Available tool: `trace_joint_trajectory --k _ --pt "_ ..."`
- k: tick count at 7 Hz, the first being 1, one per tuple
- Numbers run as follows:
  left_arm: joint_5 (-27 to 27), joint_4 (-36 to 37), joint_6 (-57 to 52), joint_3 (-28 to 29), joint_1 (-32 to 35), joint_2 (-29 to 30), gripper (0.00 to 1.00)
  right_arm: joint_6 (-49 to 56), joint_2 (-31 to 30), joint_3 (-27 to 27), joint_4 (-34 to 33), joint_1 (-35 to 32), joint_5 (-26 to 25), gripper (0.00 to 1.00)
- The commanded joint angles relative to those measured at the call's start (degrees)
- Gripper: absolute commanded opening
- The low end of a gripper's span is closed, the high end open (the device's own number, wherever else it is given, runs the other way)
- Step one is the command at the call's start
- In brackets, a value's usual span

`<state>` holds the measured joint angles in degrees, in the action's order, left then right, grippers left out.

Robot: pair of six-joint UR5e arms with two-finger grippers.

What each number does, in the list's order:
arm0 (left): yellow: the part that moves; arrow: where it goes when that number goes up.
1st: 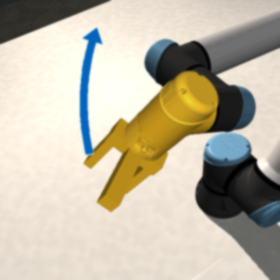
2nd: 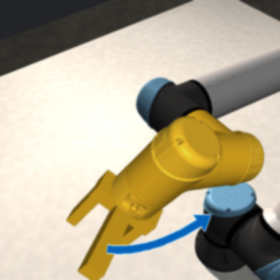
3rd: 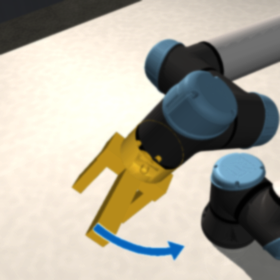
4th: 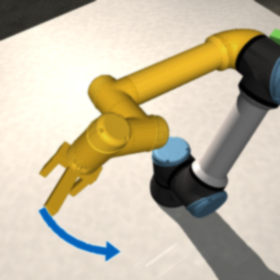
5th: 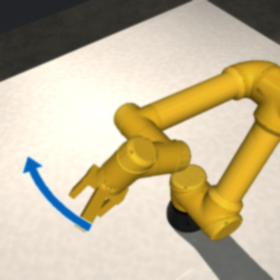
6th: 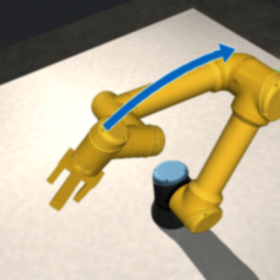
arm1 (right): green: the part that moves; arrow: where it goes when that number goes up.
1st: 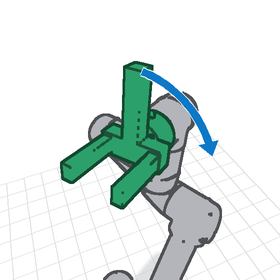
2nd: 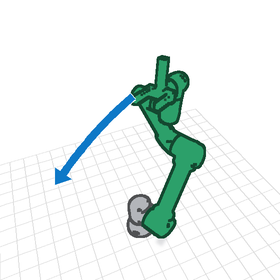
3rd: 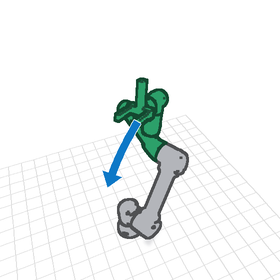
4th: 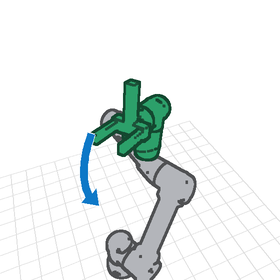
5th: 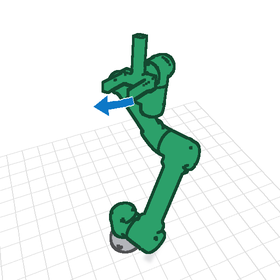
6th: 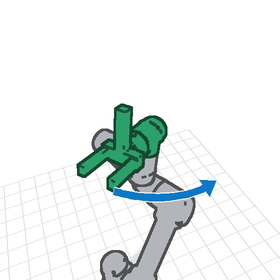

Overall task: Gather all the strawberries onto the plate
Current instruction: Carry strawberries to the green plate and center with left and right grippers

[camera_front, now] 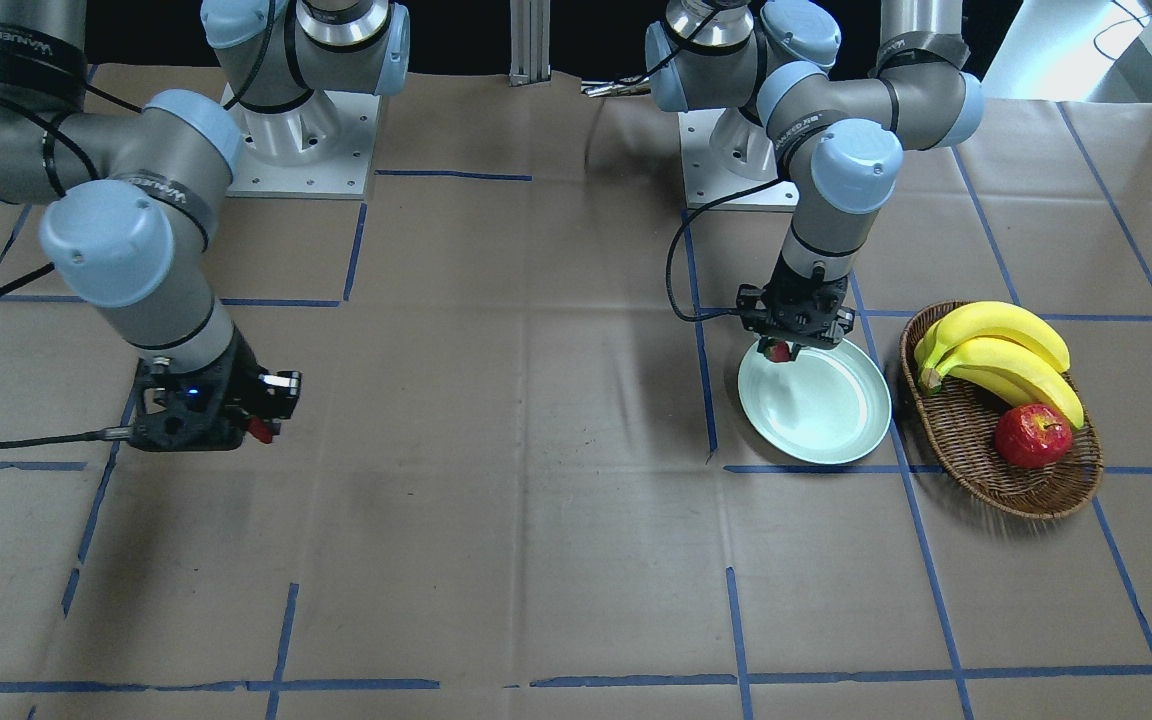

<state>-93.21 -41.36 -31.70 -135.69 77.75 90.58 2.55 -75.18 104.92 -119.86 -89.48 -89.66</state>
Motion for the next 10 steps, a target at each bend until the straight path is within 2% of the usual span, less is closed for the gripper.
trace_joint_trajectory --k 1,2,3,4,7,8,9,10 --pt "0.04 -0.12 -4.78 -1.41 -5.50 0.47 0.53 -15.58 5.37 -5.93 1.30 -12.86 2.99 0.04" --pt "0.13 -0.21 -4.51 -1.24 -5.50 0.56 0.91 -20.44 8.62 -8.92 1.30 -16.74 4.13 0.04" --pt "0.13 -0.21 -4.08 -0.89 -5.50 0.74 0.99 -25.01 12.57 -10.08 -0.09 -18.69 4.23 0.04" --pt "0.13 -0.21 -4.25 -0.71 -5.59 0.91 0.99 -27.40 15.30 -10.26 -3.85 -20.54 4.40 0.04" --pt "1.01 -0.12 -3.81 -0.27 -5.50 1.00 0.99 -28.74 16.03 -12.10 -4.06 -21.17 6.94 0.09" --pt "2.49 -0.21 -3.55 0.51 -5.33 1.18 0.99 -29.01 16.12 -12.11 -3.97 -21.17 6.86 0.32" --pt "5.29 -0.21 -1.98 0.87 -5.15 1.18 0.99 -29.01 16.21 -12.11 -3.54 -21.08 6.60 0.98" --pt "5.58 -0.12 1.26 0.96 -4.80 1.18 0.99 -28.84 15.86 -12.28 -3.10 -20.56 6.77 1.00"
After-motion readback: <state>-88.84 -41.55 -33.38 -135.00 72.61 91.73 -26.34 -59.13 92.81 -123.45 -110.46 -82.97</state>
